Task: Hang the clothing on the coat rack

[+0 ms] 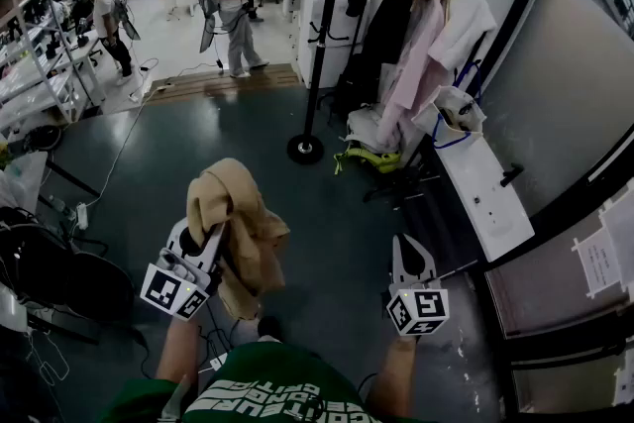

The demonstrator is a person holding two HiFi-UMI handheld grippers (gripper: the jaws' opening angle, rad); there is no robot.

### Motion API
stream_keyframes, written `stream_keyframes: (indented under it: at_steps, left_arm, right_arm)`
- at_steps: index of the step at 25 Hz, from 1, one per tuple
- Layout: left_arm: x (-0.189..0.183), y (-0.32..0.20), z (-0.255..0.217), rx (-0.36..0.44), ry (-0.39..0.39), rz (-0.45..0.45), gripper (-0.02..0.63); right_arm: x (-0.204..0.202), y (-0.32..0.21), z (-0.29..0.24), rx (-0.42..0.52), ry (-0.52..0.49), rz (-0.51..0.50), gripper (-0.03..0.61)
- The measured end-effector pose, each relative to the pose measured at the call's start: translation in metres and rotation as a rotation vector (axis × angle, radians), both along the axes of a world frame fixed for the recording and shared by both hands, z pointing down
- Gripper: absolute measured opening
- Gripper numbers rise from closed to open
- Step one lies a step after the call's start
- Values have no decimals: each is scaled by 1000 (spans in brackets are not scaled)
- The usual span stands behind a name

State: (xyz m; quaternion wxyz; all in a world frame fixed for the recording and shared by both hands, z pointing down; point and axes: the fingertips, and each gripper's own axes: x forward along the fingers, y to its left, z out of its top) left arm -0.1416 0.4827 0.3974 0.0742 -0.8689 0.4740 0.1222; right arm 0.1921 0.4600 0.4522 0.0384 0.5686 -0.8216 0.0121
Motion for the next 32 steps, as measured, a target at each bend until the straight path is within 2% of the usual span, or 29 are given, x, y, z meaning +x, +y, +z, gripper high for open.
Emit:
stream_keyframes:
  at_steps: [10, 18, 25, 32]
  left_arm:
    - [-32, -40, 6, -13, -6, 8, 55]
    - [-52, -73, 14, -34, 14, 50, 55]
    - [-49, -115, 22, -45, 10, 79, 55]
    - [-43, -181, 29, -47, -8, 86, 55]
  right_arm:
    - [-35, -38, 3, -13, 8, 7, 9]
    - [-54, -56, 10, -13, -49, 55, 9]
    - [-62, -88, 25, -38, -46, 66, 9]
    - [-56, -158, 32, -24, -91, 63, 9]
